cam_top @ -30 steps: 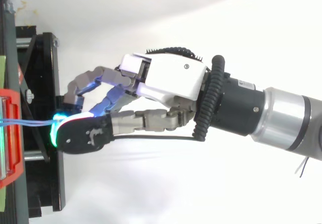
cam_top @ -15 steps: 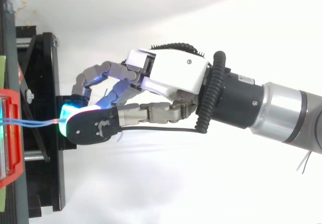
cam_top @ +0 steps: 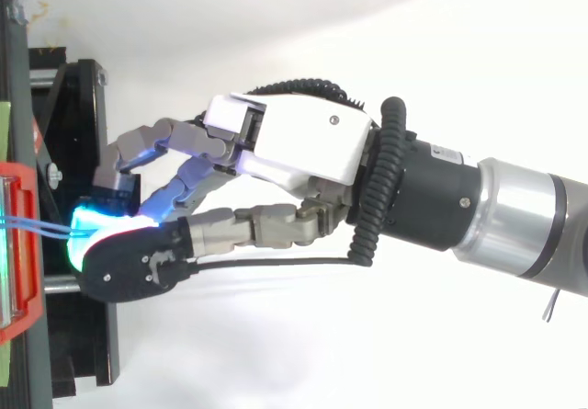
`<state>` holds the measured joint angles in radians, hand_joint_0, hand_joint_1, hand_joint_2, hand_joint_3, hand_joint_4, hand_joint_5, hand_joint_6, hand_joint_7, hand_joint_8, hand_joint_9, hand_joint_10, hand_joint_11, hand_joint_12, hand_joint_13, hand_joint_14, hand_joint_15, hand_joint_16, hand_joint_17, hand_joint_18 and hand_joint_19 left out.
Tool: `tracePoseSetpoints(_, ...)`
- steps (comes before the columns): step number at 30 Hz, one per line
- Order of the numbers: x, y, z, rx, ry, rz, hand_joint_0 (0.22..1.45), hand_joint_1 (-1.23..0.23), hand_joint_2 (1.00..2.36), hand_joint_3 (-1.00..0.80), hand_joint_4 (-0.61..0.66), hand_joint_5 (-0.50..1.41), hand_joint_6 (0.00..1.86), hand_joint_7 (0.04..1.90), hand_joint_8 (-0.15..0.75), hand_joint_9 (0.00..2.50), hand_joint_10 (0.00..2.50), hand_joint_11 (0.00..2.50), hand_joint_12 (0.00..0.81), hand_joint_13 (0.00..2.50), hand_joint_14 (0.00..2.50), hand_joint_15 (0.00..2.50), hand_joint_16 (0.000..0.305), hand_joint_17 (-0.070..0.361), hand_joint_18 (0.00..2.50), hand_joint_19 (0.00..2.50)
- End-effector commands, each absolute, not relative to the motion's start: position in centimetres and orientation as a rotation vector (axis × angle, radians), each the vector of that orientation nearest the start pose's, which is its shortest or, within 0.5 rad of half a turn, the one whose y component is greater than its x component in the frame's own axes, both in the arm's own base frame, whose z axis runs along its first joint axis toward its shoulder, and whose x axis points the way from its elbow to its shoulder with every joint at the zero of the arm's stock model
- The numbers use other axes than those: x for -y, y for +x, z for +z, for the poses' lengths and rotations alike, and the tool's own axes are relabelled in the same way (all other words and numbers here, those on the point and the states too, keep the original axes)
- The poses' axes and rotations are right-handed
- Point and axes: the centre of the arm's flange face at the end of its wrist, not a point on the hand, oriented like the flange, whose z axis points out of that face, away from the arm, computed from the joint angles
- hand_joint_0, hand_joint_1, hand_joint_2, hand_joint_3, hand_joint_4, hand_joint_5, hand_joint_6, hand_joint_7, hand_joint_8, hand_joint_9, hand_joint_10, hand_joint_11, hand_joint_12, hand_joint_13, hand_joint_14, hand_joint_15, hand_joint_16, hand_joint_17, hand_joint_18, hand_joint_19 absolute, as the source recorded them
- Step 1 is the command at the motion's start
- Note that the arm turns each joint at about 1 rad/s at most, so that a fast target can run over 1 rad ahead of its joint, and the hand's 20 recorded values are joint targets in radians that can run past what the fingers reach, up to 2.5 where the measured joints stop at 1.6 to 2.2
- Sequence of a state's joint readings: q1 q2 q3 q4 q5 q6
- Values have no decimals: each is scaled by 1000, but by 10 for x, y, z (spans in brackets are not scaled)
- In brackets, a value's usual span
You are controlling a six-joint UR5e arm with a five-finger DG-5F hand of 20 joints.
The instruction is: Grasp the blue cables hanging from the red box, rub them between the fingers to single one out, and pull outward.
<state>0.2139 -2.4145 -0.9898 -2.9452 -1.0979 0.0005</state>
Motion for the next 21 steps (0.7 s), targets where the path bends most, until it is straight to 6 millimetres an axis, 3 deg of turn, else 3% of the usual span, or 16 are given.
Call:
tracePoseSetpoints(1, 10, 800, 241, -1064, 1348, 976, 569, -590, 1007, -403, 175, -151, 795, 933, 262, 992, 18, 711, 353, 854, 23, 596, 45, 102, 733, 582)
tracePoseSetpoints(11, 13, 801, 245, -1058, 1349, 977, 599, -670, 1014, -156, 150, -166, 920, 898, 293, 979, 17, 746, 373, 866, 21, 571, 50, 112, 775, 538)
tracePoseSetpoints(21, 12, 801, 252, -1071, 1353, 973, 680, -823, 1017, -199, -15, -179, 937, 1015, 256, 930, 21, 748, 338, 822, 24, 575, 43, 97, 739, 532)
